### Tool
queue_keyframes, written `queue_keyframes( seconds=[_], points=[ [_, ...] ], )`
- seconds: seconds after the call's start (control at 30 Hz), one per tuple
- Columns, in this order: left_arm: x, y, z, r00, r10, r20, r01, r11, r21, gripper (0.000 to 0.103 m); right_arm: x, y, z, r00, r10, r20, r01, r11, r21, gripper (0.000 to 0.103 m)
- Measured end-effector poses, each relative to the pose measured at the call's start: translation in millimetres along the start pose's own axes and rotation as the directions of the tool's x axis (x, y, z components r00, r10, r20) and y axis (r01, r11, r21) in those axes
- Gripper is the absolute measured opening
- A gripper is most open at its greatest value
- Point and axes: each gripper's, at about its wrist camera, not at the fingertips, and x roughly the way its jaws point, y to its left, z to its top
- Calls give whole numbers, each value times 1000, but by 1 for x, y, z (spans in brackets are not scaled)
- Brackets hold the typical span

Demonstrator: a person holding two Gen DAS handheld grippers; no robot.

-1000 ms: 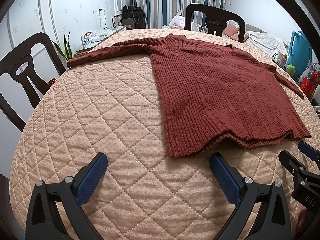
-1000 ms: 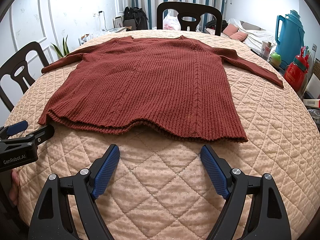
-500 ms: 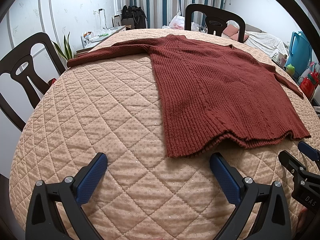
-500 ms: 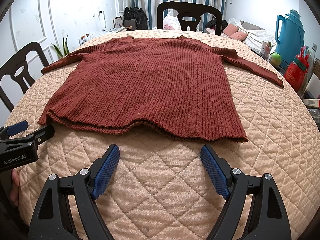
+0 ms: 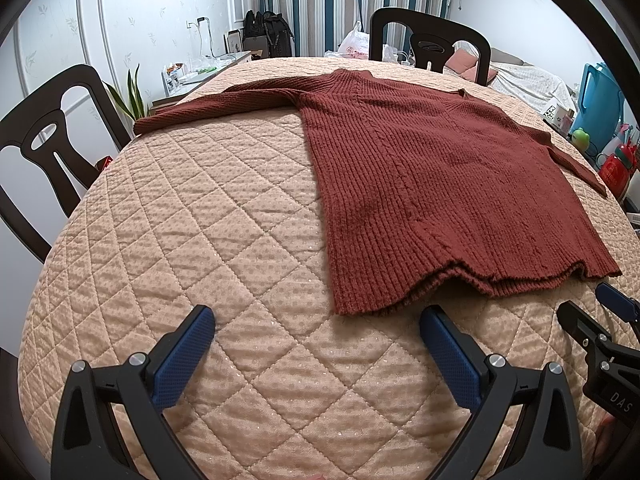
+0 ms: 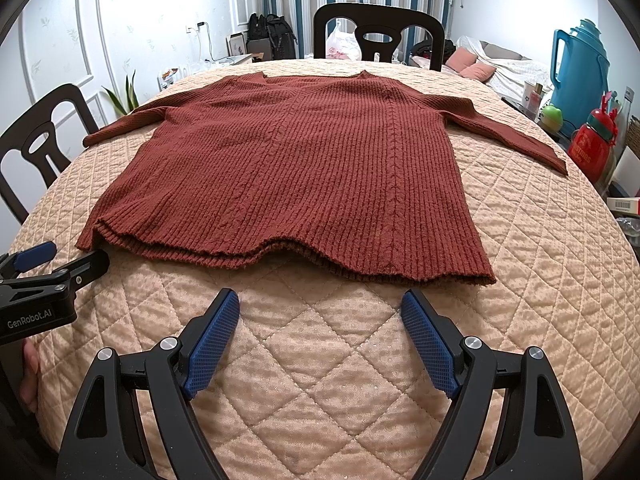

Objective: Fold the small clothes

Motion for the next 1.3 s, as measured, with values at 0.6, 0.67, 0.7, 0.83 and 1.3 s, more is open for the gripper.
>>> queue_keyframes(
  seconds=[0.6,0.67,0.7,0.83,1.3],
  points=[
    [-62,57,37,981,-73,179,79,997,-26,103,-66,11,54,959,159,236,-145,987,-75,84],
    [-68,66,49,973,-50,226,56,998,-23,103,-68,23,69,950,189,250,-160,978,-130,84],
    [-69,71,56,971,-47,234,55,998,-27,103,-67,31,79,947,200,251,-164,974,-158,84],
    [-65,88,79,969,-37,244,50,998,-44,103,-60,53,107,935,262,241,-210,953,-219,84],
    [-81,127,139,939,-35,341,66,995,-80,103,-52,103,196,876,438,204,-377,884,-277,84]
  ],
)
